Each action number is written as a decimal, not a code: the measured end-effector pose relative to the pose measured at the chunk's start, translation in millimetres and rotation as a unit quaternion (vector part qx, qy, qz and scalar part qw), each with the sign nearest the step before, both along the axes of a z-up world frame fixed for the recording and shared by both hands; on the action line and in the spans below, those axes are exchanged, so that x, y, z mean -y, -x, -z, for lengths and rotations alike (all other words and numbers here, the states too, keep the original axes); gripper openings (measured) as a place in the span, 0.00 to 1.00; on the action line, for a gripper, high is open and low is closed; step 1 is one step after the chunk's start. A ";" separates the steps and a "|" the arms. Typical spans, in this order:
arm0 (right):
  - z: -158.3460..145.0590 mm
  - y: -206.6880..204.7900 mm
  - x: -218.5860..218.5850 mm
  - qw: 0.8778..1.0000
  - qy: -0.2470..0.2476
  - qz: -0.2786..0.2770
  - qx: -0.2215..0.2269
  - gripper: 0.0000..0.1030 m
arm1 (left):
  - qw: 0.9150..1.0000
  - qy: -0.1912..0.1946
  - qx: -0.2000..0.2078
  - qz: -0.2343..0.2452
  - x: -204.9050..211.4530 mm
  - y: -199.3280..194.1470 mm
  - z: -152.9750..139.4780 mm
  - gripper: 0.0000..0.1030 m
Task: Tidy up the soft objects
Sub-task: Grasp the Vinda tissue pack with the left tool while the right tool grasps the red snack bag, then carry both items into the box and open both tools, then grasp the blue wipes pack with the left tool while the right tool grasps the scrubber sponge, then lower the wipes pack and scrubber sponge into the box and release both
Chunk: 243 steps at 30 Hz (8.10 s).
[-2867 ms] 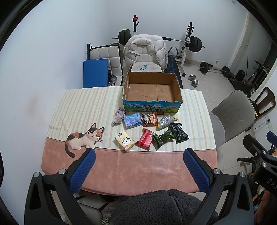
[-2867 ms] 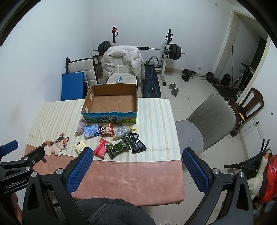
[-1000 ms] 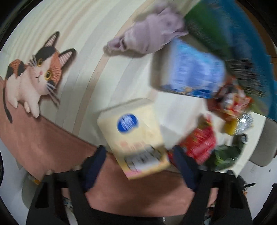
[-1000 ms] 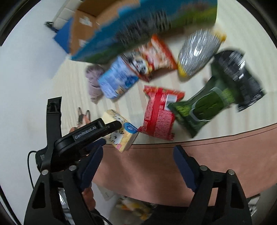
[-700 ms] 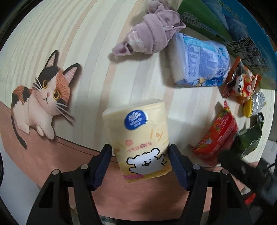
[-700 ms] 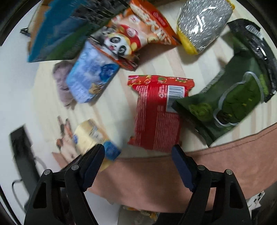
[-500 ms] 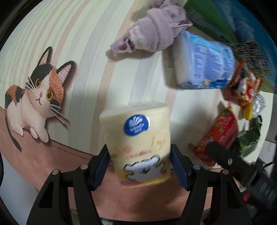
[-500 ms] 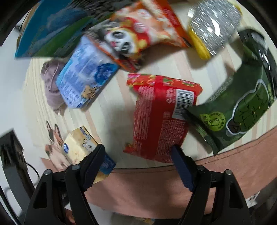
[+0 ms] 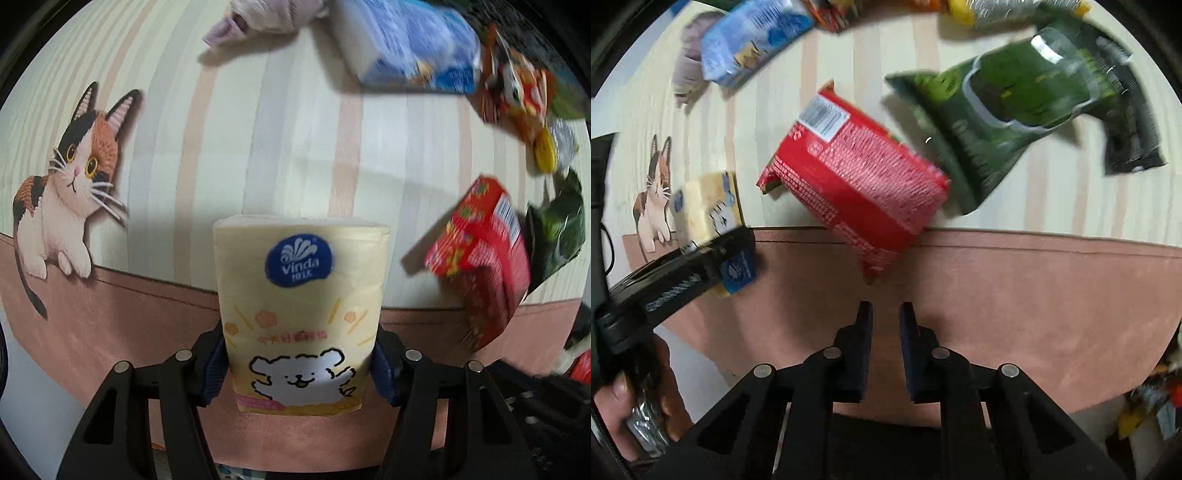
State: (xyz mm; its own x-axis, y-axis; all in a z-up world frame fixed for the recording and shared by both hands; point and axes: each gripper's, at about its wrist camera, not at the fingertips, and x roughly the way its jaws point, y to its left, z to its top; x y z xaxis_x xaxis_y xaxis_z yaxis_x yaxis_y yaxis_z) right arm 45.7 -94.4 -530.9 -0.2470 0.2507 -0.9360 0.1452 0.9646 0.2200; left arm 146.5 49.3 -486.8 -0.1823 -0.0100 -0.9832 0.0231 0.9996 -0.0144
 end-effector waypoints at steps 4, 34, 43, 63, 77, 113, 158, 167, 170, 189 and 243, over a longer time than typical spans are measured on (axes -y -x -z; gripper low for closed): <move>-28.5 -5.9 -10.5 0.996 0.017 -0.031 0.078 0.59 | 1.000 0.001 0.008 -0.007 5.6 11.1 8.8 0.60; -11.5 -13.4 -83.5 0.995 0.042 -0.080 0.031 0.48 | 0.998 0.006 0.047 -0.029 -43.3 56.7 17.9 0.58; -124.7 -32.9 18.4 0.993 -0.067 -0.024 0.096 0.46 | 0.992 0.057 0.114 -0.018 -31.2 69.9 -80.9 0.58; -150.7 -336.9 149.7 0.982 -0.013 0.074 0.174 0.45 | 0.985 0.136 0.099 0.026 99.6 -290.7 -128.0 0.58; -77.7 -394.3 162.0 0.985 0.015 0.099 0.138 0.46 | 0.985 0.149 0.023 0.088 164.5 -360.4 -70.3 0.59; -179.6 -268.9 150.8 0.976 0.020 0.013 0.217 1.00 | 0.974 0.026 0.209 0.085 146.1 -217.8 -201.7 0.97; -5.2 -159.6 123.8 0.992 -0.004 0.121 0.030 0.34 | 0.979 0.161 -0.076 -0.102 23.3 -93.8 -6.6 0.62; -9.7 -127.7 108.2 0.998 0.021 -0.050 -0.009 0.41 | 0.996 0.058 -0.016 0.058 57.6 -77.8 -36.1 0.63; -19.5 -125.4 114.5 0.999 0.032 -0.034 0.011 0.57 | 0.992 0.038 -0.020 0.118 83.5 -71.0 -30.0 0.63; -6.0 -124.0 123.3 0.997 0.031 0.045 0.061 0.35 | 0.998 0.051 -0.024 0.006 66.7 -60.1 -10.1 0.46; -66.6 -322.2 149.7 0.997 -0.008 0.005 0.072 0.35 | 0.997 0.050 0.004 0.055 125.0 -367.6 -55.8 0.45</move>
State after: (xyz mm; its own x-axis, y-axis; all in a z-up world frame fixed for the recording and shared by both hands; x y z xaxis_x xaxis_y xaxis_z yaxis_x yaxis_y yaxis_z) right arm 367.9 -244.1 -464.3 -0.1073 0.2685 -0.9573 0.1212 0.9592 0.2554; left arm 514.1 -75.6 -431.1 -0.1791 -0.0886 -0.9798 0.1329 0.9846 -0.1133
